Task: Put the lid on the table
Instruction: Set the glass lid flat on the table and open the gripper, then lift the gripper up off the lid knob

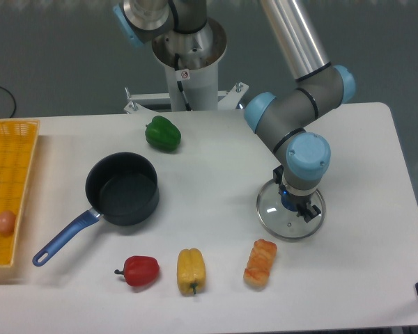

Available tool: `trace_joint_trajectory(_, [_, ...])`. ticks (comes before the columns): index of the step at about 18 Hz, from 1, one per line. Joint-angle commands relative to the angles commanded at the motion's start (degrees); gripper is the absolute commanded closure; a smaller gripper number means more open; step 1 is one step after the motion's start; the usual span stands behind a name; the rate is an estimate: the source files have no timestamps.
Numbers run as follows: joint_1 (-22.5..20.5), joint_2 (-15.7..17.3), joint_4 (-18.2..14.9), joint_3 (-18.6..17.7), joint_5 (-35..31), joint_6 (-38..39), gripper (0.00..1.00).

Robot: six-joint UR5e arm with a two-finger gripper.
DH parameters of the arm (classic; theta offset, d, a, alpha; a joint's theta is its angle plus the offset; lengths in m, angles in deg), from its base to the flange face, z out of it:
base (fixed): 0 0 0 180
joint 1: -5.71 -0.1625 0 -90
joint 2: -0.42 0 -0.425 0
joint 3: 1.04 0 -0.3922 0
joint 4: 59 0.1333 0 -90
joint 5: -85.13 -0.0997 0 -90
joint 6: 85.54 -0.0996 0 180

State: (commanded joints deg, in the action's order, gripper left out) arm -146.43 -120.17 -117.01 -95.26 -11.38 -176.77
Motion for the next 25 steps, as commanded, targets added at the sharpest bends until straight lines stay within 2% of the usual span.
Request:
trace_joint_trajectory(8, [0.09,0.17,0.00,0.00,0.00,-0.09,0.16])
trace_joint_trajectory(10, [0.09,0.79,-0.09,0.00,0.00,-0.17,0.05])
trace_joint_trajectory(12, [0.18,1.93,-0.17,-0.09,0.00,-0.09,0.00])
trace_joint_trajectory(19, [0.26,7.55,-0.96,-0.35,0.61,-0.26,0.00])
trace_joint_trajectory(25, [1.58,11.25,-1.40,0.09,4.92,-0.09,0.00])
